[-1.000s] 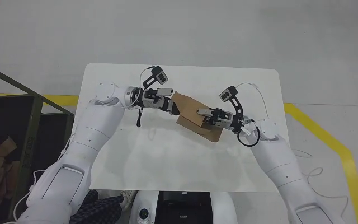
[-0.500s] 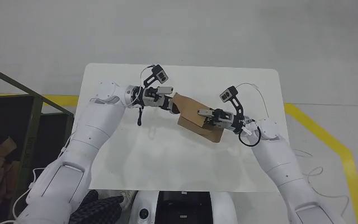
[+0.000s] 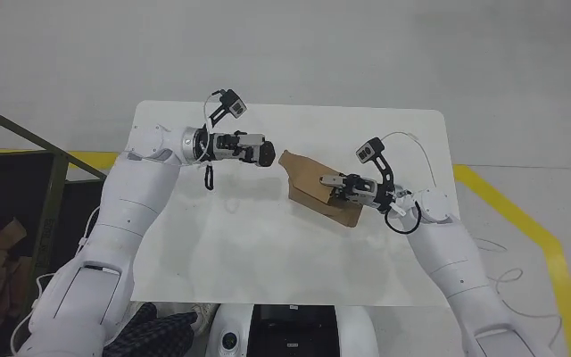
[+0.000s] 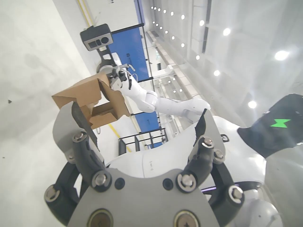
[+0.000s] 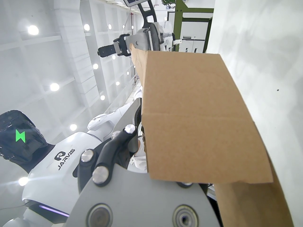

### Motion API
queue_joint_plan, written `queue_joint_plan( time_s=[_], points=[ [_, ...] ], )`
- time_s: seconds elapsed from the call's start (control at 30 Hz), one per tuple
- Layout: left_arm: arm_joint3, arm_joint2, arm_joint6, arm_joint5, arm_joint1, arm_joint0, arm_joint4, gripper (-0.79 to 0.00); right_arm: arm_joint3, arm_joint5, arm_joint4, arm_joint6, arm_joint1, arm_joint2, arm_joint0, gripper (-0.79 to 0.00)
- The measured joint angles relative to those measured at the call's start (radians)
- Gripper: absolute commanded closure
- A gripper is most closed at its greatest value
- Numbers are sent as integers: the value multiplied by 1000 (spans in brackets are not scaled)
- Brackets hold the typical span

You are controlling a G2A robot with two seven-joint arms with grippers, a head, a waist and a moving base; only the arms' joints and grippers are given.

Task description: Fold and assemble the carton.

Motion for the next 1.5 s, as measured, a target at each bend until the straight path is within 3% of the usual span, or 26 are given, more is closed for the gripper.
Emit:
queue_joint_plan(
  time_s=[0.33,0.63,1.27,1.5],
  points=[
    [-92,61,231,-231,39,-14,281,-785,-16,85,24,95,12,13,-7,0],
    [-135,210,376,-376,104,-58,258,-785,-30,131,27,114,19,19,-10,0],
    [-146,201,401,-372,105,-47,276,-785,-52,152,19,81,19,13,-20,0],
    [-164,152,530,-531,118,-7,401,-785,-44,183,43,108,24,23,-16,0]
  ],
)
